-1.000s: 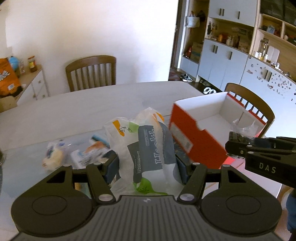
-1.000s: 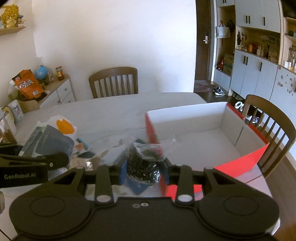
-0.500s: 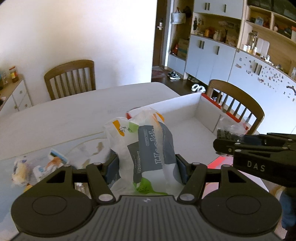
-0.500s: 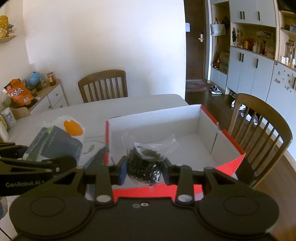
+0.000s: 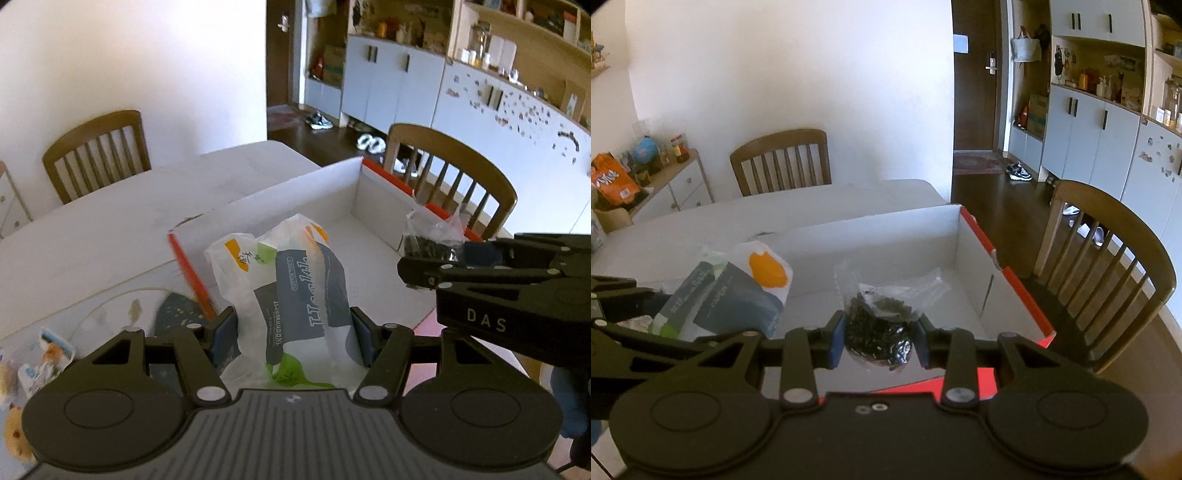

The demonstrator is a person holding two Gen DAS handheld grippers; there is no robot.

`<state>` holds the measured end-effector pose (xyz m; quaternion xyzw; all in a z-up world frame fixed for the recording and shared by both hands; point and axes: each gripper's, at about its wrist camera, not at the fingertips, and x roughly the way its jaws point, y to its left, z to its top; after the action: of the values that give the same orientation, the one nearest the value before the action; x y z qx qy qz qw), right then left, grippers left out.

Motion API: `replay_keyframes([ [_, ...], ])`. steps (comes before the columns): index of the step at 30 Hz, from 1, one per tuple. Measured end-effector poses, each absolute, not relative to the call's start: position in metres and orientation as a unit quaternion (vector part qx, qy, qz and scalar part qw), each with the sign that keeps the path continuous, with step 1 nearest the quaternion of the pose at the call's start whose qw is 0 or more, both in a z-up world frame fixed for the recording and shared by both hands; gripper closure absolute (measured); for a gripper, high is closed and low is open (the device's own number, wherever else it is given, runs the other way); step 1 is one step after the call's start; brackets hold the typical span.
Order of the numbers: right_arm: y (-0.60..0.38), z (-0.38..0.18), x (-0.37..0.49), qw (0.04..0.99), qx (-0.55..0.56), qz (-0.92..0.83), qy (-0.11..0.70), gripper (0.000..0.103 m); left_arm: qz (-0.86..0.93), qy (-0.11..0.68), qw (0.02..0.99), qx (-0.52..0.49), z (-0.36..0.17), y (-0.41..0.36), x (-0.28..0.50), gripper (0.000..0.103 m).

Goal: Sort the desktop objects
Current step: 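Carry the tea-leaf bag and bread bag over the red shoebox with both tools, then open the right tool to drop the tea bag while the left tool releases the bread bag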

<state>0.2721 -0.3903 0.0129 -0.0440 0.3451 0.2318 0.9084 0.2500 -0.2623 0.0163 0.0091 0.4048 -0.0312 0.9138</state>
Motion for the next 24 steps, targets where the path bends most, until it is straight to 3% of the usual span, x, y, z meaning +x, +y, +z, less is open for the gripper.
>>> replay_keyframes([
  [24,-0.388,-0.040,0.350,0.866,-0.110,0.253,0.417,0.067,-0.067,0.510,0.855,0.060,-0.046,-0.283,0.343,0.039],
])
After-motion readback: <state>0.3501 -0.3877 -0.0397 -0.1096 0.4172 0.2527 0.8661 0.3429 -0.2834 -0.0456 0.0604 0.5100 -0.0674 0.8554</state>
